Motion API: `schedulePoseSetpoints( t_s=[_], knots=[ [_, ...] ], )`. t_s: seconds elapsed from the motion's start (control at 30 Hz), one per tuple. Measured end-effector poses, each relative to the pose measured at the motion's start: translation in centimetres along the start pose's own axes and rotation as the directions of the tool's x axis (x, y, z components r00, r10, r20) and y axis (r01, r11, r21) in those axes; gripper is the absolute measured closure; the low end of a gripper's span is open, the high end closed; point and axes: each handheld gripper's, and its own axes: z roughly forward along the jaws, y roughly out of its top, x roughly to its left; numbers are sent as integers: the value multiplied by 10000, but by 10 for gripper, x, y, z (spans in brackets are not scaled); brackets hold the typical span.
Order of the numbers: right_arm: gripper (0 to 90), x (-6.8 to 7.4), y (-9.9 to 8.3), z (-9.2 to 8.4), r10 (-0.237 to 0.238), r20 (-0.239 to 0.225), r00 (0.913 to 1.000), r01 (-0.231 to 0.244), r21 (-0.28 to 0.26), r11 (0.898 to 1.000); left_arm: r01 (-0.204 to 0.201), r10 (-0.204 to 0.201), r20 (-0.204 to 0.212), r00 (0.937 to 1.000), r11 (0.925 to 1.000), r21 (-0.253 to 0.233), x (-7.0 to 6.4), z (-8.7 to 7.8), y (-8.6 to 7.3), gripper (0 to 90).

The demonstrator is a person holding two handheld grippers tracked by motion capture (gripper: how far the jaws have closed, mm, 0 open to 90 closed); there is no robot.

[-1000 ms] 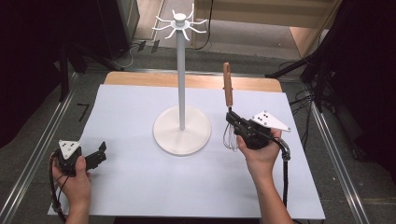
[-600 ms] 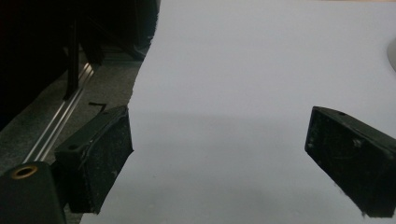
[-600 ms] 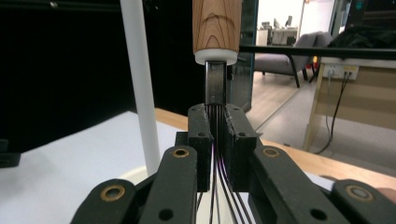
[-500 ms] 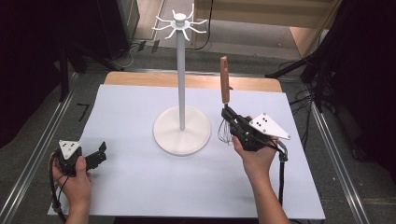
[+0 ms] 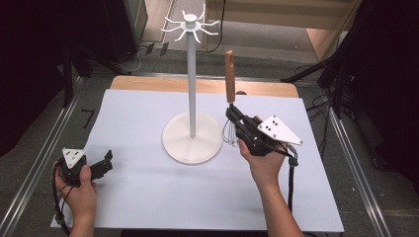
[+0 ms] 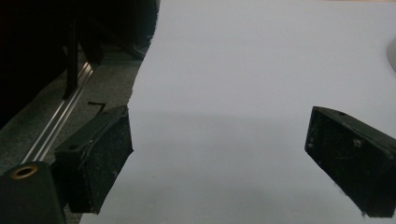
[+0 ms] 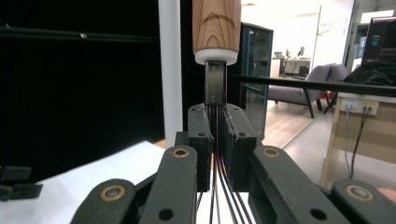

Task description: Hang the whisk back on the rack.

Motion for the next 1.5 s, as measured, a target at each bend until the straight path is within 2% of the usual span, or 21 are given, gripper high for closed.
schedulePoseSetpoints(
  t_s=[0.3, 0.57, 0.67, 0.9, 1.03, 1.5],
  knots=[
    [845, 3, 8, 12, 133, -351, 9993, -148, -420, 9990, 12, -11, 15, 10000, 10000, -38, 0, 0, 0, 81],
    [845, 2, 11, 17, 572, -612, 9965, -617, -740, 9953, 0, 0, 2, 10000, 10000, -6, 0, 0, 0, 81],
    [844, 1, 15, 22, 695, -901, 9935, -780, -945, 9925, 8, -8, 2, 10000, 10000, -31, 0, 0, 0, 81],
    [844, -1, 18, 27, 802, -1065, 9911, -911, -1022, 9906, 31, -31, -13, 10000, 10000, -40, 0, 0, 0, 81],
    [844, -4, 19, 29, 1032, -1262, 9866, -1169, -1058, 9875, 24, -24, -18, 10000, 10000, -42, 0, 0, 0, 81],
    [844, -5, 22, 36, 1018, -1601, 9818, -1186, -989, 9880, 22, -23, -8, 10000, 10000, -61, 0, 0, 0, 81]
  ],
)
